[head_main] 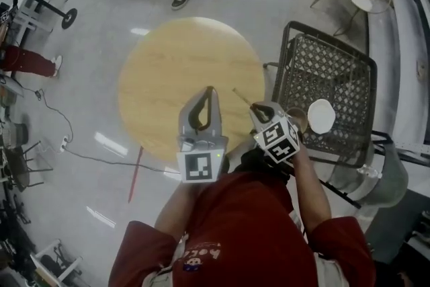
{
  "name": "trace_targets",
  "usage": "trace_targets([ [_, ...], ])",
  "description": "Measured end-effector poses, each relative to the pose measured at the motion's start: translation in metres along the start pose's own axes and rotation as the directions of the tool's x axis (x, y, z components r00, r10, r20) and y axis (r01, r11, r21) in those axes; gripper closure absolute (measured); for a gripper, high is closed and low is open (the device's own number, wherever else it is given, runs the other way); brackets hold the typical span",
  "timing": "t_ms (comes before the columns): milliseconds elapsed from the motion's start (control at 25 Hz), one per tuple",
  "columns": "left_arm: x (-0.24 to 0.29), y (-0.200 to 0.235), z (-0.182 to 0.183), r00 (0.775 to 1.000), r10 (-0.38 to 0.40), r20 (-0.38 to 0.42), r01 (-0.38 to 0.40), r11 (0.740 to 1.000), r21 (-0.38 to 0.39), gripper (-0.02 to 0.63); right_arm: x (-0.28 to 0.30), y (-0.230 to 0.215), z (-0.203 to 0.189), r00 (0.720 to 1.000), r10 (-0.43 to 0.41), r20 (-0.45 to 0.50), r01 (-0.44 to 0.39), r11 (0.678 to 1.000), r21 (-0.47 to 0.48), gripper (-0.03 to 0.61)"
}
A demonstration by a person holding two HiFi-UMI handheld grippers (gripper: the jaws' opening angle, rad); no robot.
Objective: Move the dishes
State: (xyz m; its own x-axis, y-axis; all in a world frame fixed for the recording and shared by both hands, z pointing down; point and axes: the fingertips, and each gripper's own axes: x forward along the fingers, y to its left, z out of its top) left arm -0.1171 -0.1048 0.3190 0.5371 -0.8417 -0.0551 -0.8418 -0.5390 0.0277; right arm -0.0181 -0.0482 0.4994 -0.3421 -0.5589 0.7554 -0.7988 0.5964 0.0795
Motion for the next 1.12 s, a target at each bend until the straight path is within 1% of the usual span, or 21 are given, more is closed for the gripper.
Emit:
trace_targets([
  [120,0.005,-0.018,0.003,0.999,-0.038,0.006,0.038,0.999,0.002,0.606,-0.02,-0.013,0.004,0.996,-0.064,0.069,0.06,0.997,0.052,0.541],
  [240,0.01,-0.034,0.006,0.997,-0.071,0.006,0.071,0.997,0.007,0.607,-0.041,-0.027,0.012,0.98,-0.136,0.142,0.123,0.988,0.096,0.541],
  [400,0.014,-0.057,0.004,0.993,-0.114,0.008,0.115,0.993,-0.009,0.606,-0.067,-0.048,0.016,0.942,-0.243,0.233,0.21,0.965,0.156,0.541],
  [600,0.022,-0.087,-0.002,0.984,-0.176,0.001,0.176,0.984,-0.001,0.607,-0.1,-0.073,0.015,0.88,-0.361,0.309,0.302,0.927,0.223,0.541],
  [680,0.026,-0.099,-0.002,0.98,-0.198,0.005,0.198,0.98,0.002,0.607,-0.115,-0.082,0.013,0.849,-0.406,0.338,0.334,0.908,0.253,0.541],
  [800,0.033,-0.12,0.001,0.973,-0.231,0.018,0.231,0.973,-0.001,0.607,-0.142,-0.093,0.008,0.79,-0.48,0.382,0.378,0.871,0.313,0.541],
  [920,0.037,-0.141,0.003,0.964,-0.264,0.025,0.264,0.964,-0.003,0.607,-0.167,-0.102,0.004,0.725,-0.542,0.425,0.419,0.837,0.352,0.541],
  [1040,0.04,-0.16,0.001,0.956,-0.291,0.026,0.291,0.957,-0.009,0.606,-0.189,-0.108,0.001,0.654,-0.592,0.471,0.446,0.805,0.392,0.541],
  [1120,0.042,-0.171,0.001,0.952,-0.306,0.029,0.306,0.952,-0.016,0.607,-0.203,-0.114,-0.003,0.607,-0.63,0.484,0.462,0.776,0.43,0.541],
])
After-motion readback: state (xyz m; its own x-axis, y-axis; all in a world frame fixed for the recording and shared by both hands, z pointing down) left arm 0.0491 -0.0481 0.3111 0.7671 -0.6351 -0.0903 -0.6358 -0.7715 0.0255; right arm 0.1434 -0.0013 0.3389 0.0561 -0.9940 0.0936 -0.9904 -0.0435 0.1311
